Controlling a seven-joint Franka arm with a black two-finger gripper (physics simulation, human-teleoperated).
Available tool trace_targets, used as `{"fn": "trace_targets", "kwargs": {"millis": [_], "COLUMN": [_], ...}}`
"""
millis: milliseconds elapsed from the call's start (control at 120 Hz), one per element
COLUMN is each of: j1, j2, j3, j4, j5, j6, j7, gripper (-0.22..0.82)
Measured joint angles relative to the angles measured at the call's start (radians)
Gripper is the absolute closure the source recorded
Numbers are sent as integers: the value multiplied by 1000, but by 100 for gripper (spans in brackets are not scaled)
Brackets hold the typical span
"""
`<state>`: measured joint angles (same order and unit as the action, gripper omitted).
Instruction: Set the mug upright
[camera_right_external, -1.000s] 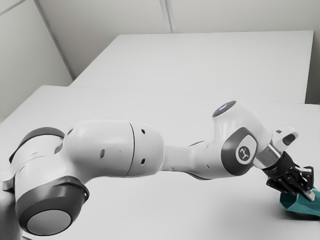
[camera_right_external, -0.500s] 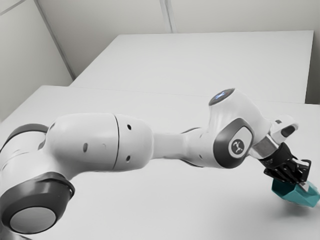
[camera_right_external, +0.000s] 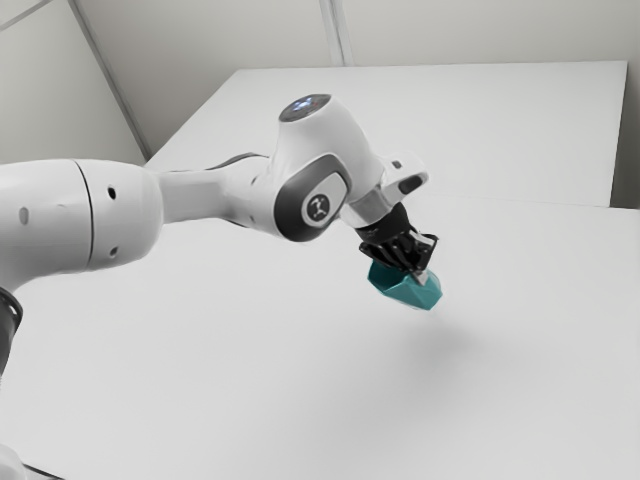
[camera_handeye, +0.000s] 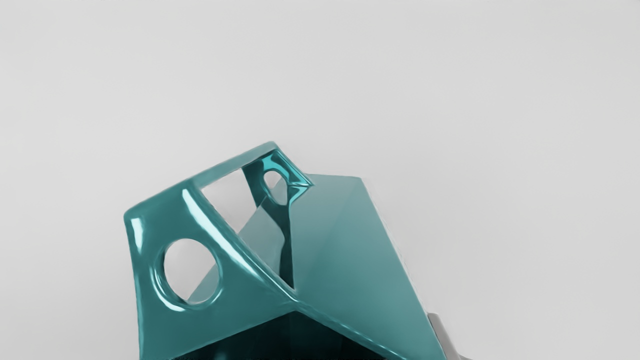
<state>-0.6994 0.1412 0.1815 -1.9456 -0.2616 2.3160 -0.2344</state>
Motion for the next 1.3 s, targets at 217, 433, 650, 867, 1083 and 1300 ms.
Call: {"fn": "trace_targets", "kwargs": {"millis": [217, 433, 650, 867, 1083, 1300], "j1": [179, 337, 444, 475, 485, 484], "j2": [-65, -90, -90, -73, -34, -9], "j3": [0, 0, 1, 18, 19, 19], "j4": [-93, -155, -167, -168, -162, -161], "j5": [140, 212, 280, 344, 375, 377], "j6": [-86, -121, -152, -194, -213, -213], "j7": [-17, -21, -20, -19, -15, -14], "gripper": [78, 78, 78, 78, 78, 78]}}
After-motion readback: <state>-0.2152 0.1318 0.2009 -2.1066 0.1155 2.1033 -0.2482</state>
